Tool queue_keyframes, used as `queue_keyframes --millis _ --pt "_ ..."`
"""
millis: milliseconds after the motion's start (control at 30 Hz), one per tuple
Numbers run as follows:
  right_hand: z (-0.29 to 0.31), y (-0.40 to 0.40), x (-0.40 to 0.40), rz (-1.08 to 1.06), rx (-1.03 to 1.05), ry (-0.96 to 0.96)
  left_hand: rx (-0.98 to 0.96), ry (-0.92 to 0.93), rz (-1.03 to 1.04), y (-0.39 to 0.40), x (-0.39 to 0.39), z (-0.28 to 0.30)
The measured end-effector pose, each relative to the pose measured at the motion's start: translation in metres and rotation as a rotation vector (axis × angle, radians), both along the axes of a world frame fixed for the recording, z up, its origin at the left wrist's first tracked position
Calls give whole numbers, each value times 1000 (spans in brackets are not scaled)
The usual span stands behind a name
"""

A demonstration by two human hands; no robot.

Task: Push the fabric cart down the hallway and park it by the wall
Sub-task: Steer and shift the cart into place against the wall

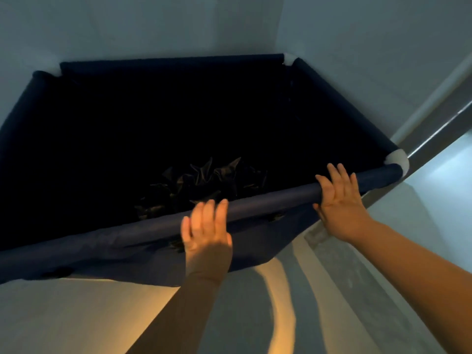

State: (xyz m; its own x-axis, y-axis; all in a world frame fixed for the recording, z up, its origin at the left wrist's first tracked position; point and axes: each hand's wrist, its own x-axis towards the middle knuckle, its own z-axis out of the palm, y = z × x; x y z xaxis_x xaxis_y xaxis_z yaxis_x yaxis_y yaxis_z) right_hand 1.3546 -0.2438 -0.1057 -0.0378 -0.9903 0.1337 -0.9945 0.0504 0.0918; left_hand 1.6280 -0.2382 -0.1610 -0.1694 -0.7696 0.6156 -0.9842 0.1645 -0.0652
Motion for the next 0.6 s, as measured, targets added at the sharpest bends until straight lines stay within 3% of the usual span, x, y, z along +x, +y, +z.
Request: queue_keyframes --millis 233,400,600 --pt "1 -37 -35 2 120 79 96 124 -15 -9 -37 9" --pt "-2 -48 -44 35 69 55 57 24 1 -24 -42 6" --pt "-6 -73 -44 29 64 50 49 34 2 -47 -40 4"
